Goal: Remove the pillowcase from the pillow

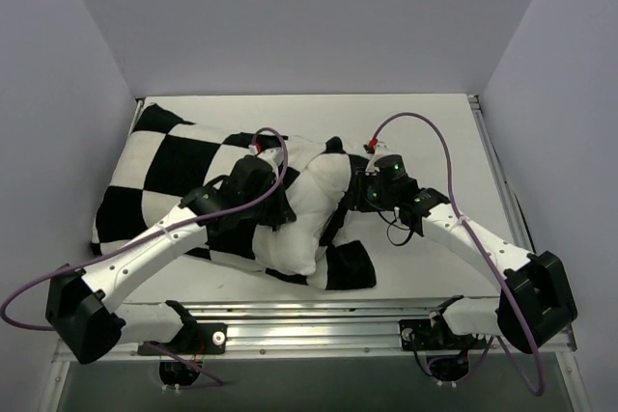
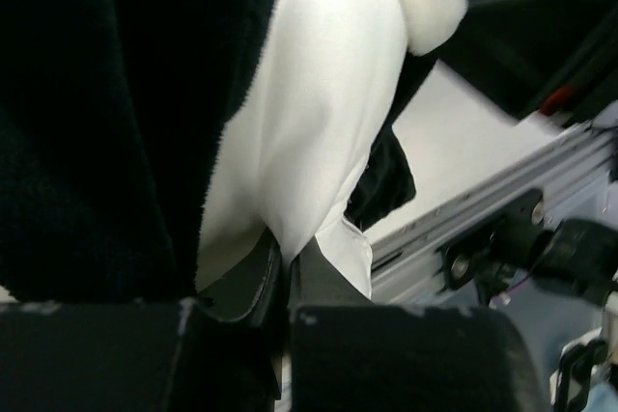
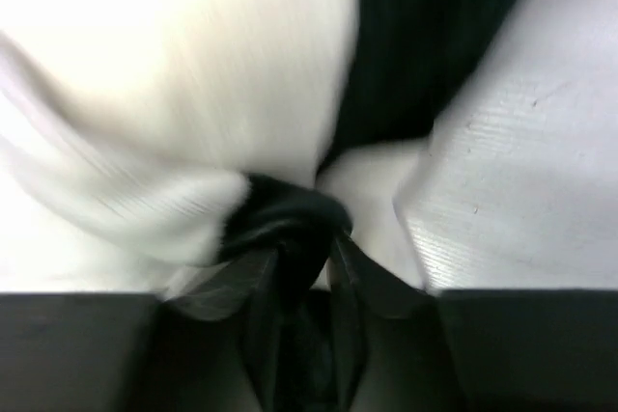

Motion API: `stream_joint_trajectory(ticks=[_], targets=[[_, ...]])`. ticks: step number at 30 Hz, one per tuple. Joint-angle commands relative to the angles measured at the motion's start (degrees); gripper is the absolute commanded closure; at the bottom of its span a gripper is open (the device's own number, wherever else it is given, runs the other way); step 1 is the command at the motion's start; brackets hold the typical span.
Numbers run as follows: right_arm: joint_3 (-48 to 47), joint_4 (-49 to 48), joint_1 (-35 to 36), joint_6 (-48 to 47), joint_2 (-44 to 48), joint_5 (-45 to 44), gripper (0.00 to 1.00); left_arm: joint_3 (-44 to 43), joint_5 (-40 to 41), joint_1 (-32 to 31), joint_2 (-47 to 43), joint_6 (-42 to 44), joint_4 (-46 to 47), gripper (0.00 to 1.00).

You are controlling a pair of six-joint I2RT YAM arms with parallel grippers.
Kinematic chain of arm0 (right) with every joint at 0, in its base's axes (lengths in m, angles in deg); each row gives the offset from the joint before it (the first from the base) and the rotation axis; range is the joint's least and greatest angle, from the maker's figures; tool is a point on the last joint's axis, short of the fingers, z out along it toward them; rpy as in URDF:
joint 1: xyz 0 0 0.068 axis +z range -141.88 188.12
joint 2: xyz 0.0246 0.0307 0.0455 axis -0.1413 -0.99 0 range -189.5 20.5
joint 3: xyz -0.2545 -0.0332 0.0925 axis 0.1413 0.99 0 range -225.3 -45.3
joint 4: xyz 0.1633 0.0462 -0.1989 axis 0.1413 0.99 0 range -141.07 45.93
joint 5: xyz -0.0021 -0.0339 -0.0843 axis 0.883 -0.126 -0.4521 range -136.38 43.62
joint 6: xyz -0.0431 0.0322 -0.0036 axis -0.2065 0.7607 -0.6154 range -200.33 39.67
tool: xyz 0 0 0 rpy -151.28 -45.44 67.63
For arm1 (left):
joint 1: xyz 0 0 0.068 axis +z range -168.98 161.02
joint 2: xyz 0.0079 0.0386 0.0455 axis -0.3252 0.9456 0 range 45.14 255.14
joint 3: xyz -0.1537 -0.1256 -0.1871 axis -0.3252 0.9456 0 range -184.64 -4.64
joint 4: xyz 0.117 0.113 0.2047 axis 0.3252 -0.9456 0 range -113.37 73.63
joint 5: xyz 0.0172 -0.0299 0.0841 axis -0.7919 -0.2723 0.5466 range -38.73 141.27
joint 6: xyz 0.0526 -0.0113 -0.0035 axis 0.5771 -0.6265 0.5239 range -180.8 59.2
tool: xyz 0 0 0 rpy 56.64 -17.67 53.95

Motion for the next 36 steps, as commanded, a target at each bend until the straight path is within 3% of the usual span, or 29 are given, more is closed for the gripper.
stream_joint_trajectory(ticks=[1,2,8,12,18,21,25,28,36], targets=[[-6.3,5.7,1.7,-6.9,3.2,-5.1,0.75,5.7,-0.6,-0.9,-6.7,1.8,-4.6,0.98],[-7.4,6.5,2.4,-7.6,3.3,-5.5,0.63,6.8,0.0,-0.9,-7.5,1.8,-4.2,0.97],[-15.1,7.7,7.6,-10.2,1.3,-8.1,0.35,3.8,2.4,-1.0,-5.9,4.3,-3.1,0.97],[-18.3,7.5,11.0,-9.6,-1.7,-9.5,0.27,1.4,1.8,-1.1,-2.7,4.9,-2.0,0.97],[-19.8,5.7,13.4,-9.1,-7.4,-15.0,0.26,1.2,1.1,-1.1,-1.3,5.4,-1.0,0.98],[-19.8,6.0,13.1,-8.3,-12.6,-20.1,0.37,1.2,2.3,-1.2,-2.6,5.9,-2.1,0.98],[-16.9,4.8,9.1,-6.4,-15.4,-24.0,0.82,1.2,5.5,-1.0,-5.5,6.6,-6.7,0.98],[-13.3,4.3,1.2,-4.2,-15.3,-23.1,0.97,1.9,9.1,-0.6,-8.4,6.6,-10.1,0.98],[-7.5,0.6,-15.6,3.5,-17.2,-17.7,1.00,6.5,7.1,7.3,-18.5,5.7,-16.2,0.98]])
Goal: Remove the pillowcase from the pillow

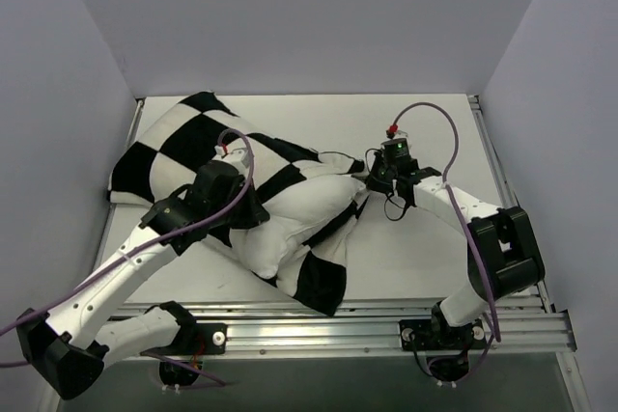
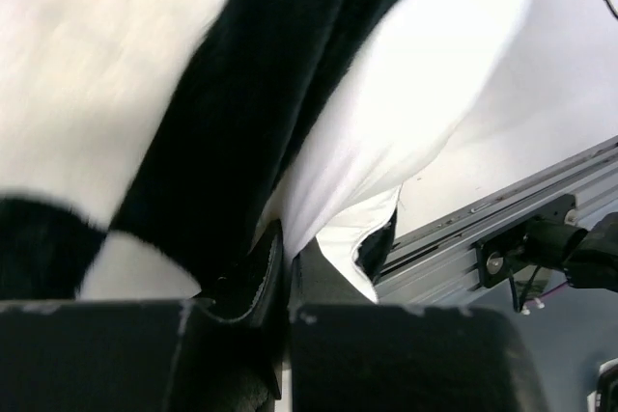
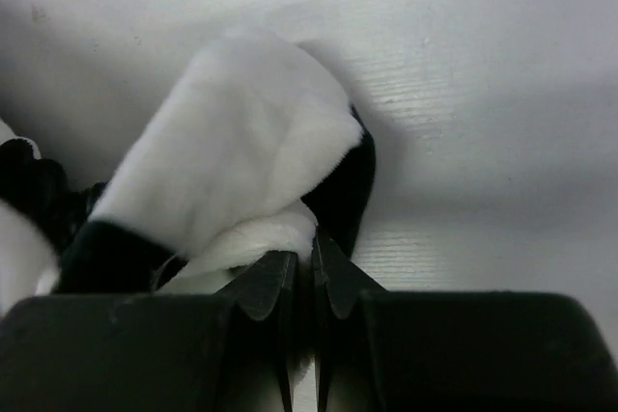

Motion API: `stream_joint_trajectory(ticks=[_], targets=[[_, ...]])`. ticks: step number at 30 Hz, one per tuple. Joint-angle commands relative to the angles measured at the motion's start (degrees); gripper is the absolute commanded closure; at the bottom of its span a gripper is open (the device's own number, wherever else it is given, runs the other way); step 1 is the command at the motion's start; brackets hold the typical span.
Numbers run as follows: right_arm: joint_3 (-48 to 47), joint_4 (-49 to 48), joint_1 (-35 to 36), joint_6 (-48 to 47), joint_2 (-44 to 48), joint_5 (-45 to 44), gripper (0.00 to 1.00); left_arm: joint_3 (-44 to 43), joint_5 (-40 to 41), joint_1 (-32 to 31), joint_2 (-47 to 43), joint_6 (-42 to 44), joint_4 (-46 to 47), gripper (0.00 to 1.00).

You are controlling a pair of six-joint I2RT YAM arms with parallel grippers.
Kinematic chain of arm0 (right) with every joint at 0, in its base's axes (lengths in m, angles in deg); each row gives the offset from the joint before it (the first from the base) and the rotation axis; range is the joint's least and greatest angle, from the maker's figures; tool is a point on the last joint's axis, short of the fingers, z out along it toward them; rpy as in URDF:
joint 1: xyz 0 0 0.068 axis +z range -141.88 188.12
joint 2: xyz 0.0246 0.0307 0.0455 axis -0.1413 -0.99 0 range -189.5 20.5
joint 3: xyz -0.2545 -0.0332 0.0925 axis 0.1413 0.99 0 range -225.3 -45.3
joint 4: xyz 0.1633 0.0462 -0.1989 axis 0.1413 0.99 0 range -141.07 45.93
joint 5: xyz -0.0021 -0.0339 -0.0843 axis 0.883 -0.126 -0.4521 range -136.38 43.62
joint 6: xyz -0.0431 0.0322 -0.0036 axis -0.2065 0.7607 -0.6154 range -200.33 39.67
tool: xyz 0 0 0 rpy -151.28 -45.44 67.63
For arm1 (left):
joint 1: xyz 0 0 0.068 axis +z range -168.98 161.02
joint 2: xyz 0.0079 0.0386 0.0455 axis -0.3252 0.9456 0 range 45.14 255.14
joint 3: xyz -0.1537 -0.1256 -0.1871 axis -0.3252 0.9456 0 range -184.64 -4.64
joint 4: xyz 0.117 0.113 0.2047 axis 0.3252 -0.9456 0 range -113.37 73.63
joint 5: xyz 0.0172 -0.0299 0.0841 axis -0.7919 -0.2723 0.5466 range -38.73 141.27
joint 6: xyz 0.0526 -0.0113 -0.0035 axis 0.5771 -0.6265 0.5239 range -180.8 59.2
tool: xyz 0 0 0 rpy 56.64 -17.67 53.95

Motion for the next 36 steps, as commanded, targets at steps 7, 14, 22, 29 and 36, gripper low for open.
stream_joint_trajectory(ticks=[7,14,22,29,36], targets=[[5.7,-15.4,-8.1,2.8,-6.8,19.1,1.00,6.9,-3.7,6.7,-9.8,3.1,0.9,0.98],[5.1,-11.2,-7.2,0.2,-3.3,22.3,0.88,7.5,-17.1,6.2,-5.6,3.3,17.9,0.94],[-3.6,8.7,-2.7,-5.8,10.5,3.8,0.27,-0.9,-10.3,4.0,-2.3,5.4,15.8,0.06],[-7.0,13.2,14.4,-9.9,16.7,-5.3,0.11,1.6,8.3,7.1,-5.9,-2.9,5.1,0.03],[-6.3,9.8,33.2,-14.1,17.1,-9.6,0.02,13.5,2.7,17.0,-5.2,-7.6,12.0,0.00]])
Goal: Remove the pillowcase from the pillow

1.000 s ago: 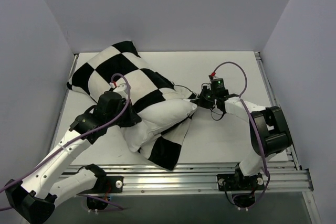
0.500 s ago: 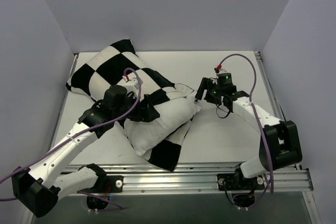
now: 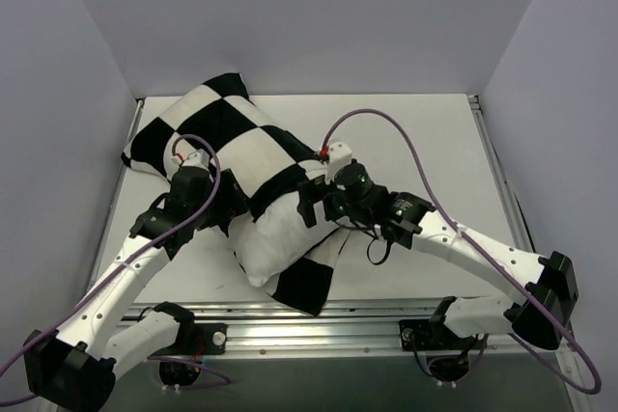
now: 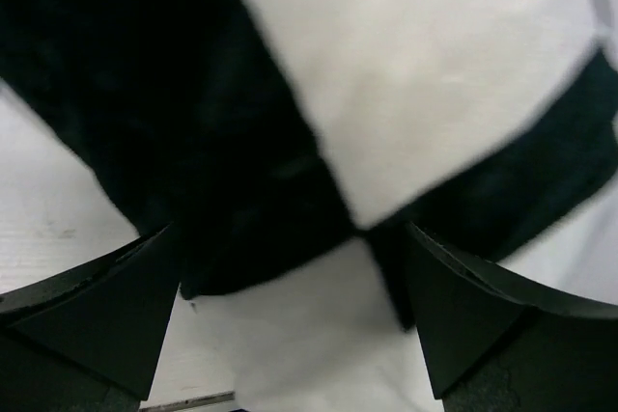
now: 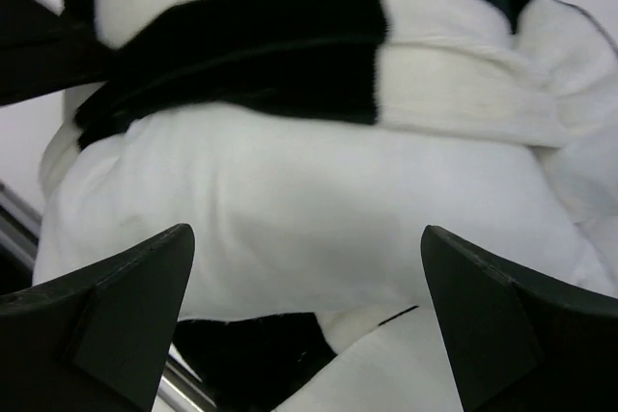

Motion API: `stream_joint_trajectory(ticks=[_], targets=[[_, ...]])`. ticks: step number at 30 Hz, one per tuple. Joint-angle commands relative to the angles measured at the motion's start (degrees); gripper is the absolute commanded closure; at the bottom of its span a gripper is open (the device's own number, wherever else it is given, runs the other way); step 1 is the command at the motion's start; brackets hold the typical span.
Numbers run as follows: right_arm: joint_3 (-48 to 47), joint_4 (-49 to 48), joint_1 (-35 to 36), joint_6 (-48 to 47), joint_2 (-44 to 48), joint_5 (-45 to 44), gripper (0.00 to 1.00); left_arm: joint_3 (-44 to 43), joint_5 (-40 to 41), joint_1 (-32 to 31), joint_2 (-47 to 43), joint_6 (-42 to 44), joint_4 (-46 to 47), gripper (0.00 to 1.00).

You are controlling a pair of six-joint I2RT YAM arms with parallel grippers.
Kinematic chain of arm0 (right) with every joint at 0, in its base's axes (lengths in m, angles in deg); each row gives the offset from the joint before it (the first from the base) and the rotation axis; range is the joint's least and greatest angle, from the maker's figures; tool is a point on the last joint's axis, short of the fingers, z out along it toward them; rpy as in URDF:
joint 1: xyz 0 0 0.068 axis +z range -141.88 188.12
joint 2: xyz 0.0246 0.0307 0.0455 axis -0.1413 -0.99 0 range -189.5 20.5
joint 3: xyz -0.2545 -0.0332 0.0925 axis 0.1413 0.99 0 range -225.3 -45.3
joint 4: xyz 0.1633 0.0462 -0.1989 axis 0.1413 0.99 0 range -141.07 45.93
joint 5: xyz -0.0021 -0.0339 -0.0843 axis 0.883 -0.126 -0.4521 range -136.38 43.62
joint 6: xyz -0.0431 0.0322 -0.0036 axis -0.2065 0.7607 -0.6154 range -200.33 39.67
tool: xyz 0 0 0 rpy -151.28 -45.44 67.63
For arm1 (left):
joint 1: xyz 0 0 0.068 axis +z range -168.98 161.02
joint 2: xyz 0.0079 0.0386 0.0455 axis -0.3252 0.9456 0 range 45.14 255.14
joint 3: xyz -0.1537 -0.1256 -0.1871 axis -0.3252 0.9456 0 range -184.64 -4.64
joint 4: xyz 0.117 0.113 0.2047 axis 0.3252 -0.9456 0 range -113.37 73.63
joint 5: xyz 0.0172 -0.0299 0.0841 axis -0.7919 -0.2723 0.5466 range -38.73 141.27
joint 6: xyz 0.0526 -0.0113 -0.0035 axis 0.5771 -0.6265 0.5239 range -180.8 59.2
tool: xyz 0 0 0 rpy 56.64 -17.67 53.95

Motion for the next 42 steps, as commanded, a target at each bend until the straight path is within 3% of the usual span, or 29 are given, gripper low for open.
stream_joint_trajectory(ticks=[1,7,11,16,21,25,28,29,31,32,38,42], targets=[[-0.1,-0.1,7.1,-3.7,0.0,-5.5,0.00,3.7,-2.1,3.0,2.5,-3.0,5.9,0.00],[-4.2,1.0,20.1,-4.7,-4.0,-16.1,0.00,0.5,-5.1,3.0,11.7,-1.7,15.9,0.00],[-7.1,3.0,24.3,-3.4,-9.8,-22.4,0.00,-3.0,-6.5,3.0,15.2,0.0,17.9,0.00],[-8.5,4.0,24.8,-0.5,-16.5,-29.2,0.00,-4.9,-6.6,3.1,17.0,1.6,17.9,0.00],[-9.7,8.3,23.5,3.1,-25.2,-42.1,0.00,-4.2,-6.4,3.1,16.4,2.5,17.5,0.00],[-7.5,5.5,20.6,1.8,-25.4,-39.5,0.00,-3.6,-6.7,3.4,15.9,3.2,17.3,0.00],[-5.1,2.6,17.4,0.7,-24.9,-33.7,0.23,-3.2,-6.7,3.8,15.2,4.0,16.9,0.00],[-4.4,0.9,16.9,0.2,-24.6,-32.4,0.52,-2.5,-6.9,3.8,13.7,4.8,17.2,0.00],[-3.2,-0.7,15.3,-0.8,-24.3,-27.9,0.78,-1.8,-6.5,3.9,11.6,5.4,17.1,0.00],[-3.0,-2.0,14.9,-1.7,-23.8,-26.2,0.97,-1.1,-6.3,3.9,9.1,5.8,16.4,0.00],[-5.0,-5.5,12.6,-2.5,-20.1,-13.7,1.00,1.8,-5.4,3.8,0.3,5.6,10.1,0.00],[-8.0,-8.0,10.4,-1.9,-18.6,-8.6,1.00,10.7,-7.0,3.8,-5.5,0.7,11.2,0.01]])
